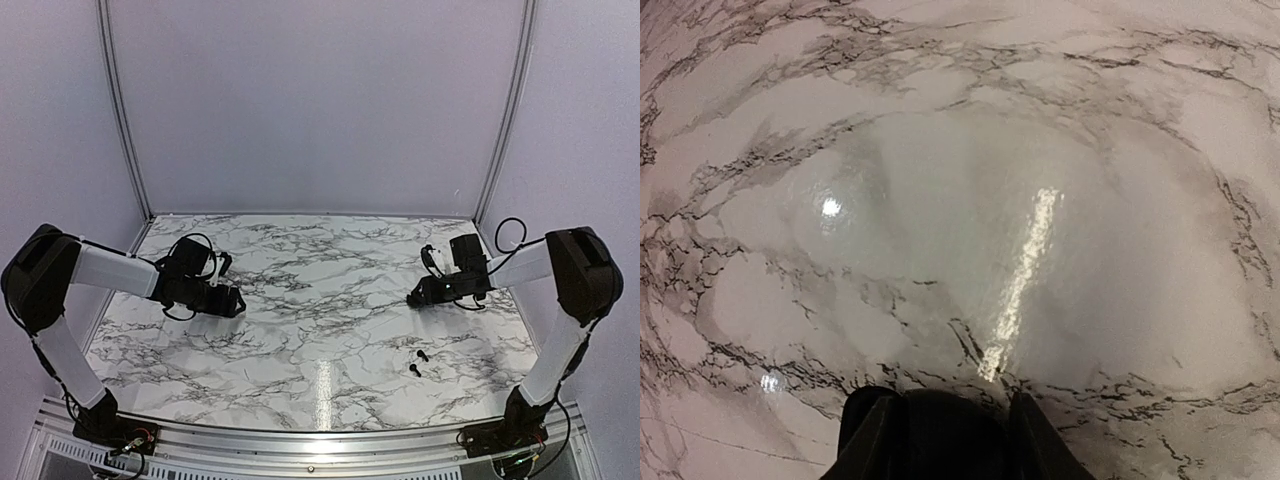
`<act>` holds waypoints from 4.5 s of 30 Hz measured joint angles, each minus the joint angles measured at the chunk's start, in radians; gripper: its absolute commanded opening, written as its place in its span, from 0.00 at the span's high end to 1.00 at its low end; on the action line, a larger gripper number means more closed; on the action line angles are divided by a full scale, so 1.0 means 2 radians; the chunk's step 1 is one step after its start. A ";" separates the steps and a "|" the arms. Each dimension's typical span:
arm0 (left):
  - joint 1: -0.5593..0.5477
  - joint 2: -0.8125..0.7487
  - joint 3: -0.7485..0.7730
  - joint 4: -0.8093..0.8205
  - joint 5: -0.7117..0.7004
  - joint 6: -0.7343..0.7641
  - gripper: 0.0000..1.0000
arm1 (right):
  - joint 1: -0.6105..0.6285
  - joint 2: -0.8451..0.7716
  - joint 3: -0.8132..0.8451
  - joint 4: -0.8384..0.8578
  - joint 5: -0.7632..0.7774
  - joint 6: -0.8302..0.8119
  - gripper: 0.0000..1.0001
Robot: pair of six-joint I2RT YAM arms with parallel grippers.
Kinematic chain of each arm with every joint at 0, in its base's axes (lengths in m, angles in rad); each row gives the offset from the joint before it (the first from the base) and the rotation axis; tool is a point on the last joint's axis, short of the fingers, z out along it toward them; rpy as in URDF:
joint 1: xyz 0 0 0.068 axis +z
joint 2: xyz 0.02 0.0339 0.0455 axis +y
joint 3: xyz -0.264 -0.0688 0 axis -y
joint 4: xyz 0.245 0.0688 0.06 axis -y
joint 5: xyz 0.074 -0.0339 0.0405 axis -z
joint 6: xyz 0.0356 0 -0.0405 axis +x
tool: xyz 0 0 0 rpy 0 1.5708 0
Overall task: Insert the wireless bluetooth earbuds into the charging case
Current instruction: Pick up the charging case from the center of the board, then pass from the right arm to the left, then pass from the left arm to the right
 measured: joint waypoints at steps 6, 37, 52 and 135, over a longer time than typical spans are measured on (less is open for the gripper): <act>0.000 -0.052 -0.004 0.000 -0.015 -0.001 0.05 | 0.000 -0.022 -0.029 0.023 -0.036 0.022 0.76; -0.167 -0.120 -0.049 0.368 0.080 -0.183 0.31 | 0.366 -0.151 -0.007 0.260 0.150 0.081 0.77; -0.191 -0.086 -0.038 0.420 0.088 -0.208 0.48 | 0.396 -0.148 0.011 0.258 0.237 0.057 0.77; -0.229 -0.119 0.098 -0.199 0.298 0.164 0.91 | 0.388 -0.230 0.016 -0.091 -0.221 -0.159 0.40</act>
